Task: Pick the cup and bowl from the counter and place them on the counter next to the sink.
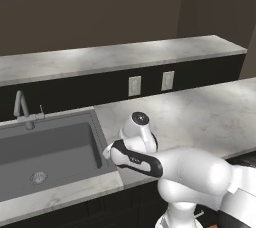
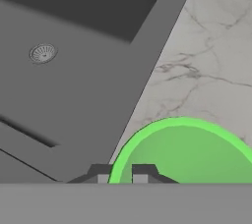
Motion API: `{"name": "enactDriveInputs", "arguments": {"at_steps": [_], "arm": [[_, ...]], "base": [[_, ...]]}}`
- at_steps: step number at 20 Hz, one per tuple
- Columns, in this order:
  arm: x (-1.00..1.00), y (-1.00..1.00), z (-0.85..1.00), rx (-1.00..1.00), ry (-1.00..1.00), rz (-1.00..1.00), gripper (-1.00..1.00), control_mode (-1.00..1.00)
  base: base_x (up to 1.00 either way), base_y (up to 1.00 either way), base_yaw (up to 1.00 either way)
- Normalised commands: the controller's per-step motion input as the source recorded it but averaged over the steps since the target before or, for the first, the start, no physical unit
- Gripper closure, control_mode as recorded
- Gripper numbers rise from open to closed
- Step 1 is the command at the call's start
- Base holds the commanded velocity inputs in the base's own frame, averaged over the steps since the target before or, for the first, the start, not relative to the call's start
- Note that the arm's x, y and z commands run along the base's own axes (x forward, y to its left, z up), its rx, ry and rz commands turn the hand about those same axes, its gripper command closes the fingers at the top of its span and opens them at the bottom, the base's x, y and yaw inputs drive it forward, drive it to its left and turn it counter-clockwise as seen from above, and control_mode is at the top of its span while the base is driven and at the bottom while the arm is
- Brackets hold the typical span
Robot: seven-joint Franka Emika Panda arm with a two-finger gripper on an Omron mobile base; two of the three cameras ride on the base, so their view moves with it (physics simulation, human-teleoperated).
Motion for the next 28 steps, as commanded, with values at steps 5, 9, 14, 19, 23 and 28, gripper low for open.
{"name": "enactDriveInputs", "arguments": {"at_steps": [5,9,14,19,23,28], "arm": [[0.01,-0.08,-0.24,0.0,0.02,0.0,1.0,-1.0],[0.0,0.0,0.0,0.0,0.0,0.0,-1.0,-1.0],[0.0,0.0,0.0,0.0,0.0,0.0,-1.0,-1.0],[0.0,0.0,0.0,0.0,0.0,0.0,-1.0,-1.0],[0.0,0.0,0.0,0.0,0.0,0.0,-1.0,-1.0],[-0.01,0.0,0.02,0.0,0.0,0.0,-1.0,-1.0]], "base": [[0.0,0.0,0.0],[0.0,0.0,0.0],[0.0,0.0,0.0],[0.0,0.0,0.0],[0.0,0.0,0.0],[0.0,0.0,0.0]]}}
